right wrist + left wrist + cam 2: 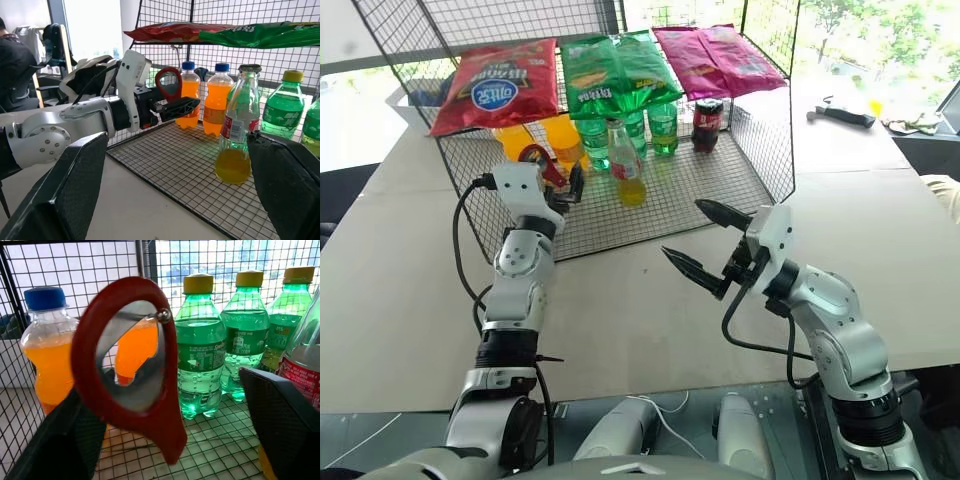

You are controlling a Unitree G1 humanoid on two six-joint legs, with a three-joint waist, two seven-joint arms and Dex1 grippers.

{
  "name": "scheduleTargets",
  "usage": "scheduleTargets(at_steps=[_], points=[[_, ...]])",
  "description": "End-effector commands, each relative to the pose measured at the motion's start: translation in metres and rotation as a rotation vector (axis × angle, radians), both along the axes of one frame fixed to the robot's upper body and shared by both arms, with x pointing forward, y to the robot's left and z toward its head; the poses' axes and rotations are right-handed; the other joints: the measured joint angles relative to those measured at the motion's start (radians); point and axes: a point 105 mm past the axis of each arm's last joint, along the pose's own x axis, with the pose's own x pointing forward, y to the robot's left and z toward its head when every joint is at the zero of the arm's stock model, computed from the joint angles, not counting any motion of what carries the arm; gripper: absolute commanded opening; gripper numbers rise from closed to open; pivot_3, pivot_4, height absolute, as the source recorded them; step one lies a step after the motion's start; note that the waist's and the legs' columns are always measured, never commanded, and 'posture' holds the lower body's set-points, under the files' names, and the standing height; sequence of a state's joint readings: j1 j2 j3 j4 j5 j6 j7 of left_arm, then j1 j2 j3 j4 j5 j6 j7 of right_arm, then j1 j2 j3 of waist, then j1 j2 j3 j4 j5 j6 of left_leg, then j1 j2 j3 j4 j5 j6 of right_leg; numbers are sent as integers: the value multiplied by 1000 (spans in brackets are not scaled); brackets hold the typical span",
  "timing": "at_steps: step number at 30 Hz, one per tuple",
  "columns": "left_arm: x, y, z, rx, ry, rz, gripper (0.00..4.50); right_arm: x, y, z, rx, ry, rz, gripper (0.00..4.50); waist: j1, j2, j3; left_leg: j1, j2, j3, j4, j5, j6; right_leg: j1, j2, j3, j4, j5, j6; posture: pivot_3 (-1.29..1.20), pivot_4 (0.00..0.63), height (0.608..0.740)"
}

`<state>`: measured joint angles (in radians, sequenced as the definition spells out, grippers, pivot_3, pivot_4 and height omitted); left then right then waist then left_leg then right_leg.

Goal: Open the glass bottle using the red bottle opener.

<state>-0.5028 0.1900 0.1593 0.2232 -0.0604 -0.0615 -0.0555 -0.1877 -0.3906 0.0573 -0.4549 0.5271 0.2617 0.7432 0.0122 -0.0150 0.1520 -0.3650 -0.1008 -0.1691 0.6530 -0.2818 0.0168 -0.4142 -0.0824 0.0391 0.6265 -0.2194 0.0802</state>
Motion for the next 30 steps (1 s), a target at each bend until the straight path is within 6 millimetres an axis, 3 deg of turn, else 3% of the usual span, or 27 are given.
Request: scheduleTargets(at_steps=[1, 5, 6, 11, 22, 28, 30], points=[[-1, 2, 20, -25, -95, 10, 2300, -5, 0, 12, 11, -55, 1, 4500, 0, 0, 0, 0, 0, 0, 0, 0, 0, 0, 0, 0, 0, 0, 0, 0, 150, 740], [-3, 1, 19, -47, -103, 3, 358, -5, -1, 11, 10, -54, -5, 4500, 0, 0, 0, 0, 0, 0, 0, 0, 0, 0, 1, 0, 1, 0, 0, 0, 150, 740], [-4, 2, 18, -52, -105, 2, 131, -5, -1, 11, 10, -54, -5, 4500, 0, 0, 0, 0, 0, 0, 0, 0, 0, 0, 0, 0, 1, 0, 0, 0, 150, 740], [-9, 0, 20, -180, -121, -63, 131, -5, -1, 11, 9, -55, -7, 4500, 1, 0, 0, 0, 0, 0, 0, 0, 0, 0, 0, 0, 1, 0, 0, 0, 150, 740], [-27, -19, 39, -621, -141, -434, 131, -4, 0, 7, 7, -52, -7, 4500, 0, 0, 0, 0, 0, 0, 1, 0, 0, 0, 1, 0, 1, 0, 0, 0, 150, 740], [-34, -39, 35, -685, -55, -587, 131, -3, 0, 8, 13, -49, -15, 4500, 1, 0, 0, 0, 0, 0, 1, 0, 0, 0, 1, 1, 1, 0, 0, 0, 150, 740], [-42, -53, 34, -725, -7, -710, 131, -1, 0, 5, 10, 8, -15, 4500, 1, 0, 0, 0, 0, 0, 1, 0, 0, 0, 1, 1, 1, 0, 0, 0, 150, 740]])
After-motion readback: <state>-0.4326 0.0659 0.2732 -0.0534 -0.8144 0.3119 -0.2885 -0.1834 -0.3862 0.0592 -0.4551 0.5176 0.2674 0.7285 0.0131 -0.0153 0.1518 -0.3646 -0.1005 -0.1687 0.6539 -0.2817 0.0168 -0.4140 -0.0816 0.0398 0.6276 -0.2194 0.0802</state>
